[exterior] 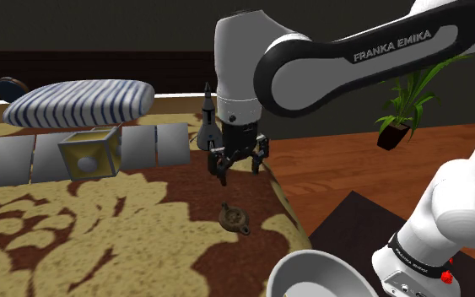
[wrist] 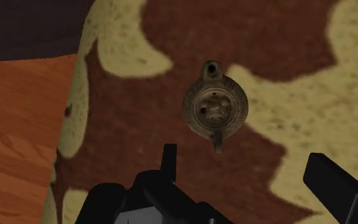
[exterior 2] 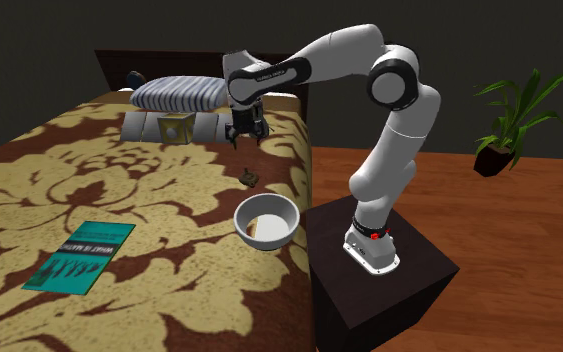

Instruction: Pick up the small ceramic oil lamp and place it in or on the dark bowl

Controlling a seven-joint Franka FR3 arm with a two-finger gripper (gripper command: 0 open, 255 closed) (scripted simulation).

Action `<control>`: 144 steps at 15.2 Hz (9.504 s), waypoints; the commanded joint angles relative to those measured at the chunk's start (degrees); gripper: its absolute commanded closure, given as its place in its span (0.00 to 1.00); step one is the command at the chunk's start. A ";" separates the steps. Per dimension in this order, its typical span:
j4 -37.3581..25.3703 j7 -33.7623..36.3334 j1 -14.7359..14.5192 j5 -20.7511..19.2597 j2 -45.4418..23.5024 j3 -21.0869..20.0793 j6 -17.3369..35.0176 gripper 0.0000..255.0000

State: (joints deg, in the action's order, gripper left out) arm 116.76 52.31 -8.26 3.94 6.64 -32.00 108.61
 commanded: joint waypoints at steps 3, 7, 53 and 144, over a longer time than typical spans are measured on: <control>-11.54 39.92 0.25 -10.15 -15.54 -2.43 -6.86 0.00; -9.51 40.56 -0.47 -10.24 -15.80 -1.46 -4.70 0.00; -10.87 29.22 2.15 -9.30 -27.86 0.07 2.04 1.00; 19.34 32.06 -5.70 22.03 17.15 -10.66 -4.06 0.00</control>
State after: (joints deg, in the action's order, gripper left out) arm 136.10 84.37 -13.96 25.97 23.79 -42.66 104.55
